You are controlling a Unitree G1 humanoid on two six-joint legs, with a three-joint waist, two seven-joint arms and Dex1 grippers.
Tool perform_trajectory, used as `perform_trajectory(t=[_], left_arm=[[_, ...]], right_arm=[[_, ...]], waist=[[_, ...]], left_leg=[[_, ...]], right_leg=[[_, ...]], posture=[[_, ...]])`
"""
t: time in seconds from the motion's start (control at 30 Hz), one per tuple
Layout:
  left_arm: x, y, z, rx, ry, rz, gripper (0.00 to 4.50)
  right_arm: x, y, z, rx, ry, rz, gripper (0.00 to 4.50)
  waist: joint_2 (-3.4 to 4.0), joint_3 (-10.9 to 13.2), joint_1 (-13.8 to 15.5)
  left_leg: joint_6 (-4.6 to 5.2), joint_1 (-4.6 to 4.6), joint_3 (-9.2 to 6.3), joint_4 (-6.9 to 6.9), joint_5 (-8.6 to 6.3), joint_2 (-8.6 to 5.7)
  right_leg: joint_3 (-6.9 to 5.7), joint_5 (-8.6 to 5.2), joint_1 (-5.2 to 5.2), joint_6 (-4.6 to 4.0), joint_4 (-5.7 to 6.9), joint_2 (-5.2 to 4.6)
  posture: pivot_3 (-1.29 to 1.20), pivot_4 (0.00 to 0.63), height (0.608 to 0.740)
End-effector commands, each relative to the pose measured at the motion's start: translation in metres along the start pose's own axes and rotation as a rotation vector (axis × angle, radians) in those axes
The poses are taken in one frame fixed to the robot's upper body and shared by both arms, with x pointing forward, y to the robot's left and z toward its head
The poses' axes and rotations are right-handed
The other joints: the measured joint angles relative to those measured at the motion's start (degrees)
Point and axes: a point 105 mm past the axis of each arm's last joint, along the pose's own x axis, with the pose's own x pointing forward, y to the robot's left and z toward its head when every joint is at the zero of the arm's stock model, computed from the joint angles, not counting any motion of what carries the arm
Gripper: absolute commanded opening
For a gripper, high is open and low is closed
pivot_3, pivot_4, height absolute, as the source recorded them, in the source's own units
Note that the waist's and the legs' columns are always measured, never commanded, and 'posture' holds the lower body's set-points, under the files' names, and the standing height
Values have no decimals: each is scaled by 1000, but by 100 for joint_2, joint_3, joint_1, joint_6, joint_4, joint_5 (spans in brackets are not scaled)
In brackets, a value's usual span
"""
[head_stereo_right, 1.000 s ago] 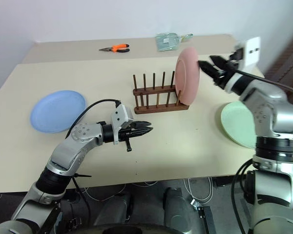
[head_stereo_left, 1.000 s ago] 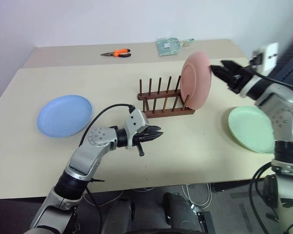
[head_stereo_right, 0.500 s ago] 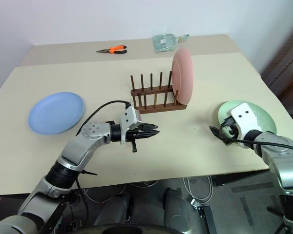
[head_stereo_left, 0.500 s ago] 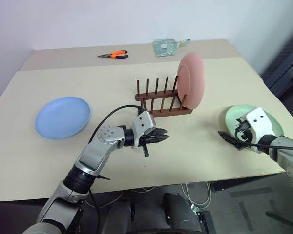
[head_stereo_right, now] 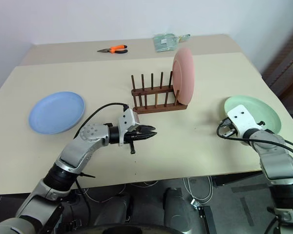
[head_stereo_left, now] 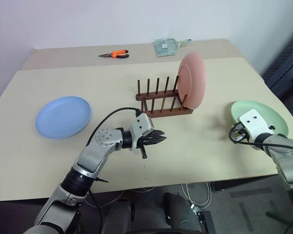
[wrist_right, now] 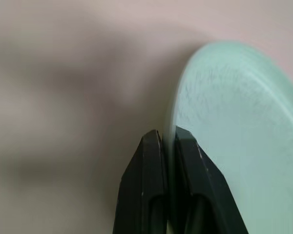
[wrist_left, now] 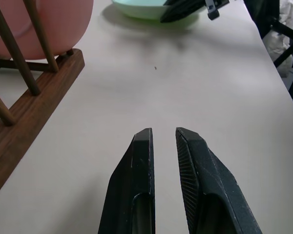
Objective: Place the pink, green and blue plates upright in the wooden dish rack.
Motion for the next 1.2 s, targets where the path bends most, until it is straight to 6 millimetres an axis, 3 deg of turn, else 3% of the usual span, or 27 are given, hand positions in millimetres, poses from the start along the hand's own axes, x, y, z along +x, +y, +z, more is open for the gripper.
perform_trajectory(t=[0.03, 0.13, 0.2, 0.23, 0.3, 0.4, 0.47, 0.53, 0.63, 0.8, 0.93, 1.2], left_arm=[[-4, 0, 10, 34, -33, 18, 689], [-5, 1, 10, 33, -32, 22, 689], [-6, 4, 10, 33, -29, 29, 689], [-7, 6, 9, 32, -28, 35, 689], [-8, 10, 9, 31, -26, 49, 689], [-11, 14, 8, 30, -26, 68, 689], [-13, 17, 8, 28, -26, 81, 689], [-17, 19, 7, 19, -26, 97, 689], [-23, 19, 6, 8, -28, 107, 689], [-29, 17, 5, -12, -32, 107, 689], [-32, 15, 5, -19, -29, 106, 689], [-32, 15, 6, -18, -27, 112, 689]], right_arm=[[-16, -51, 77, -65, -266, -182, 54], [-40, -86, 145, -23, -511, -279, 54], [-61, -91, 192, 73, -706, -227, 54], [-76, -88, 223, 151, -840, -146, 54], [-104, -66, 267, 229, -1038, 79, 54], [-128, -24, 292, 253, -1152, 385, 54], [-135, -3, 301, 280, -1171, 518, 54], [-139, 19, 311, 413, -1186, 701, 54], [-125, 36, 318, 687, -1124, 844, 54], [-91, 47, 306, 929, -961, 873, 54], [-54, 61, 288, 1003, -803, 801, 54], [-23, 69, 267, 1074, -668, 752, 54]], waist=[[6, 4, -18], [16, 9, -10], [14, 8, 1], [11, 8, 2], [12, 7, -4], [1, 0, 28], [0, 0, 33], [1, 0, 15], [2, 0, -2], [2, 0, 27], [2, 0, 7], [4, 0, -27]], left_leg=[[0, 0, 2, 0, 0, 0], [0, -2, 3, 1, 0, 0], [0, -3, 0, -2, 0, 0], [0, -2, -4, -7, 0, 1], [0, -3, -7, -9, 0, 4], [2, -4, -18, -14, -1, 7], [2, -9, -23, -10, -1, 5], [2, -10, -19, -2, -1, -1], [2, -7, -16, -5, -1, 3], [1, -16, -16, -12, 0, 4], [1, -15, -11, -10, -1, 1], [2, -12, -9, -15, -1, 5]], right_leg=[[1, 0, -1, 0, 0, -1], [2, 2, -6, 0, 2, 0], [1, 4, -8, -1, 2, 1], [0, 13, -6, -5, 2, 2], [-2, 20, -8, -5, 0, 4], [-12, 22, -6, -3, 0, 8], [-15, 18, -4, -9, -2, 4], [-11, 13, -4, -21, -1, -1], [-8, 14, -11, -22, 6, 2], [-8, 22, -28, -10, 17, 3], [-5, 21, -25, -11, 11, 1], [-5, 24, -30, -5, 16, 6]], posture=[[0, 150, 740], [0, 150, 740], [0, 150, 740], [0, 150, 740], [0, 150, 740], [0, 150, 740], [0, 150, 740], [0, 150, 740], [0, 150, 740], [0, 150, 740], [0, 150, 740], [0, 150, 740]])
